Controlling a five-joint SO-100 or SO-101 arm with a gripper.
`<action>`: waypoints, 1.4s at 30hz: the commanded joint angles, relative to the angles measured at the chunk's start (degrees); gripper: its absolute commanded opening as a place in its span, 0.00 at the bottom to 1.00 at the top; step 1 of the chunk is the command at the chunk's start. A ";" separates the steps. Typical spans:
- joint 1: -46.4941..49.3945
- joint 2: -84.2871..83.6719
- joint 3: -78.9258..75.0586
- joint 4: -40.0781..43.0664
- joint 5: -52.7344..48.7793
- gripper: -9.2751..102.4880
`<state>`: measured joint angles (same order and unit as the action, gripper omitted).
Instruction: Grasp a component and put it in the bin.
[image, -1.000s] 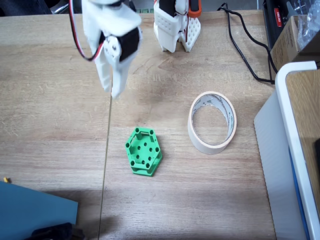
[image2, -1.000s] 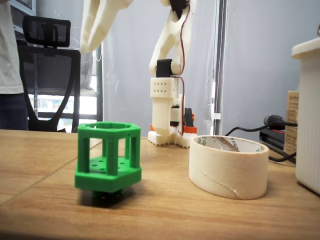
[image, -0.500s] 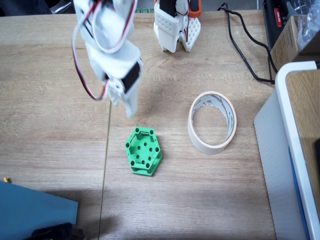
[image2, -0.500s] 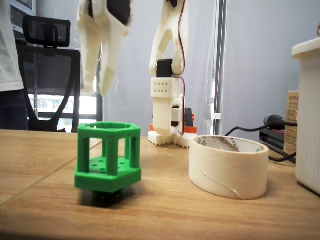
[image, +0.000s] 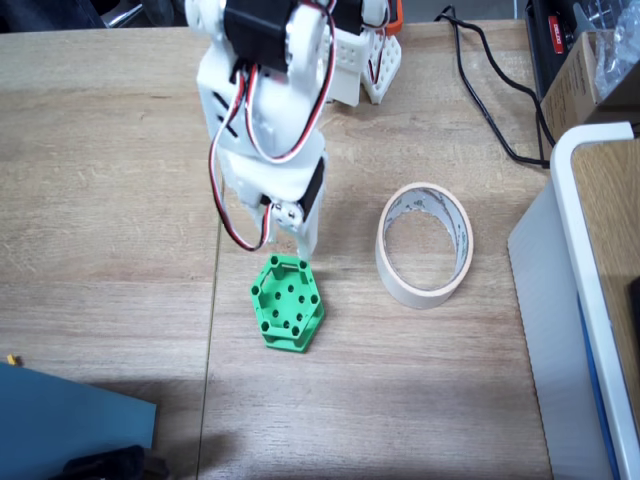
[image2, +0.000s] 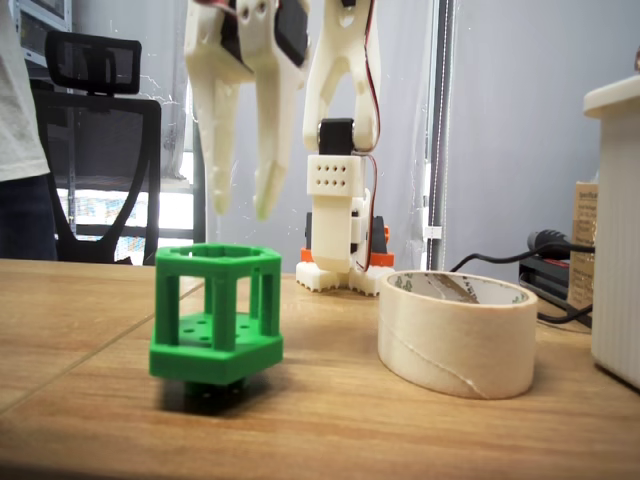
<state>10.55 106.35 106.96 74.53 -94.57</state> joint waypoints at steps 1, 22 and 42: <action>-0.53 0.26 -6.24 -0.70 0.18 0.22; -0.53 -6.68 -8.53 -0.70 9.05 0.22; 6.42 -6.06 -7.56 -13.71 13.97 0.22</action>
<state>16.70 98.96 102.30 61.52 -83.23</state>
